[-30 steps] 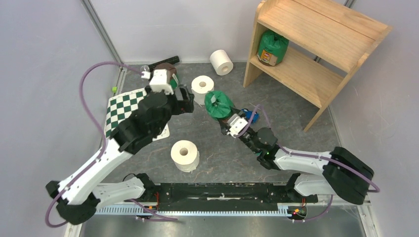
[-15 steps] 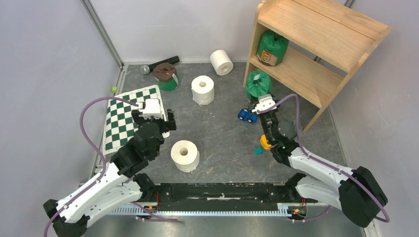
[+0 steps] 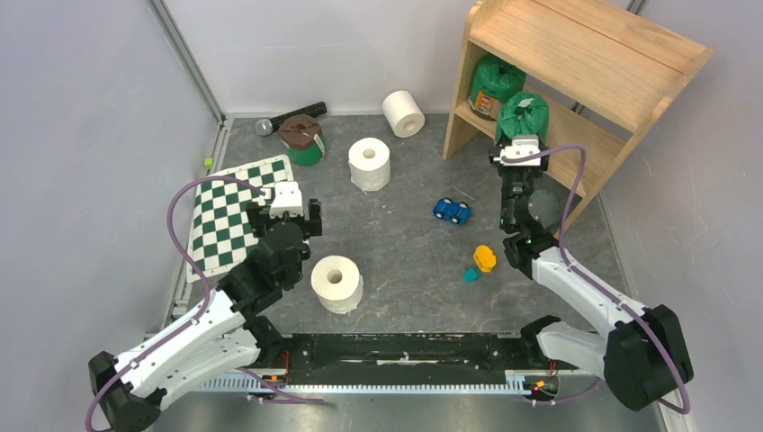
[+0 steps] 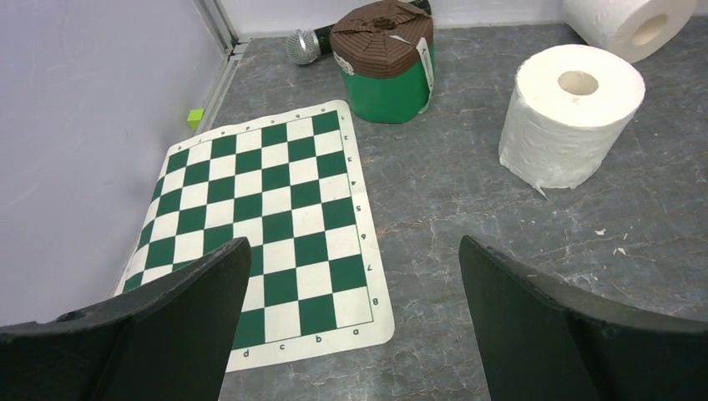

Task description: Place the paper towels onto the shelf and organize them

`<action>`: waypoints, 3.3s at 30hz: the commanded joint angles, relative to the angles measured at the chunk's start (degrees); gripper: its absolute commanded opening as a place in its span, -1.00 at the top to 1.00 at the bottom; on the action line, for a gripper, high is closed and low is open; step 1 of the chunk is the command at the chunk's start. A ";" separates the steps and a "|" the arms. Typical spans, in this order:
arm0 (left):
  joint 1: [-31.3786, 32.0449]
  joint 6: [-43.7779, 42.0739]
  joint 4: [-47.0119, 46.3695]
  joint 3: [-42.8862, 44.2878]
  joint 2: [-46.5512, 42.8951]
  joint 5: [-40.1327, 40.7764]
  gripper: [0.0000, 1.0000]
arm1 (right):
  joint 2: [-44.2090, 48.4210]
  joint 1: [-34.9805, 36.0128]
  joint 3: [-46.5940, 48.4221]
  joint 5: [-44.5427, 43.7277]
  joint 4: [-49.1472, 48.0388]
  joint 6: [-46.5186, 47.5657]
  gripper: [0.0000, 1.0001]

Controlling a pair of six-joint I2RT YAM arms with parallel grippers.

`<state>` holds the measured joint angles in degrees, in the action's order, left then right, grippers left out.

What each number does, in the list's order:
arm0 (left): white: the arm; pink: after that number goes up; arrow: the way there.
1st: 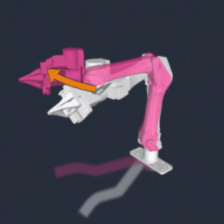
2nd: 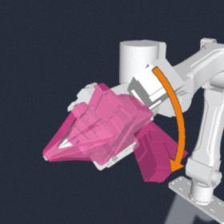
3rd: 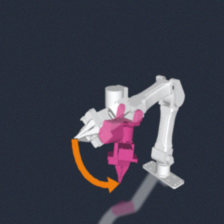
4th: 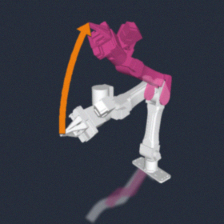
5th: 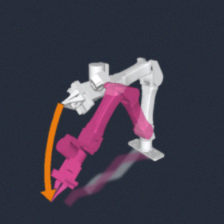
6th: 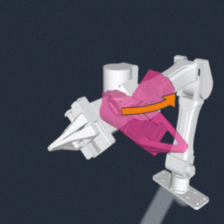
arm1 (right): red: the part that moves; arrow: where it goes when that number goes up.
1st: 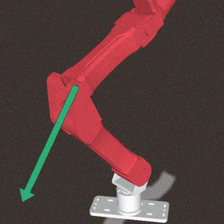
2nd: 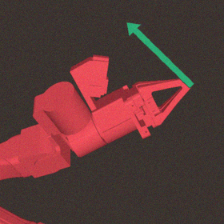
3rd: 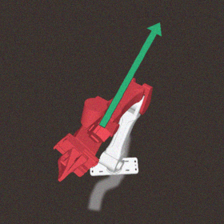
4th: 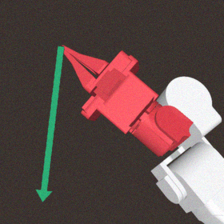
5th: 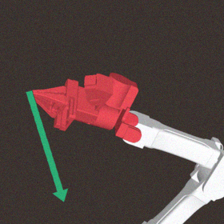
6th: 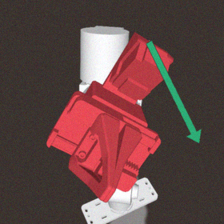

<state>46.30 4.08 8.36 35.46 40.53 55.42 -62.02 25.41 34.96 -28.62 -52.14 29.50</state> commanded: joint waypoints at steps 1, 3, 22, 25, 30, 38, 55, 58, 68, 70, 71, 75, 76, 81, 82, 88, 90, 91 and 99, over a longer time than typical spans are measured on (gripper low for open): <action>-0.75 -1.87 -3.95 0.40 -0.13 2.64 -0.99 | -2.93 -4.40 3.44 -1.18 -6.36 -1.77 0.25; -1.08 -1.94 -3.97 0.60 0.11 2.99 -0.99 | -4.32 -6.65 4.31 -0.67 -6.52 -3.71 0.26; -3.65 -1.09 -1.27 2.79 0.90 3.39 -0.99 | -19.09 -13.65 13.47 1.63 -13.63 -6.20 0.23; -4.24 -0.17 -0.75 3.02 0.35 2.93 -0.99 | -21.10 -13.88 14.79 1.64 -14.42 -6.53 0.22; -5.54 1.41 -0.37 3.12 -0.45 0.64 -0.99 | -24.18 -14.25 16.10 2.30 -15.61 -9.02 0.20; -7.82 3.62 0.59 3.34 -0.55 -1.69 -0.99 | -25.63 -14.26 16.37 1.81 -14.89 -11.61 0.14; -11.04 6.63 1.97 3.63 -1.46 -5.70 -0.99 | -21.16 -15.58 16.01 4.36 -2.39 -10.29 -0.47; -11.23 6.90 2.40 3.70 -1.50 -5.94 -0.99 | -21.25 -15.95 16.11 4.43 -1.47 -11.31 -0.55; -11.30 7.20 3.04 3.56 -2.76 -5.85 -0.99 | -18.83 -16.18 14.32 4.83 0.35 -12.53 -0.64; -11.30 7.34 3.07 3.60 -2.83 -6.06 -0.99 | -18.48 -16.18 14.18 5.00 0.71 -12.52 -0.61; -11.28 7.35 3.07 3.63 -2.85 -6.19 -0.99 | -18.33 -16.18 14.04 5.22 0.89 -12.53 -0.58; -11.32 7.44 3.24 3.58 -3.08 -6.30 -0.99 | -17.38 -16.18 13.52 6.36 1.43 -12.82 -0.37; -11.32 7.51 3.24 3.57 -3.16 -6.29 -0.99 | -17.17 -16.17 13.34 6.43 1.42 -13.00 -0.35; -11.32 7.59 3.35 3.62 -3.46 -6.29 -0.99 | -16.13 -16.18 13.12 6.93 2.71 -15.54 -0.34; -11.32 7.61 3.41 3.57 -3.51 -6.37 -0.99 | -15.97 -16.18 13.12 7.03 2.90 -16.03 -0.33; -11.40 7.64 3.50 3.60 -3.79 -6.64 -0.99 | -16.25 -16.18 13.46 7.80 3.96 -18.33 -0.43; -11.41 7.70 3.59 3.59 -3.87 -6.73 -0.99 | -16.37 -16.18 13.56 7.00 4.30 -18.45 -0.56; -11.41 7.78 3.64 3.66 -3.84 -6.77 -0.99 | -16.15 -16.18 13.42 6.77 4.41 -18.55 -0.61; -11.49 8.03 3.77 3.65 -4.22 -7.24 -0.99 | -11.65 -16.18 12.01 6.92 6.28 -19.26 -0.96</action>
<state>35.31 9.39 13.15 36.93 36.95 48.86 -77.89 9.21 47.86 -22.24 -45.58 11.62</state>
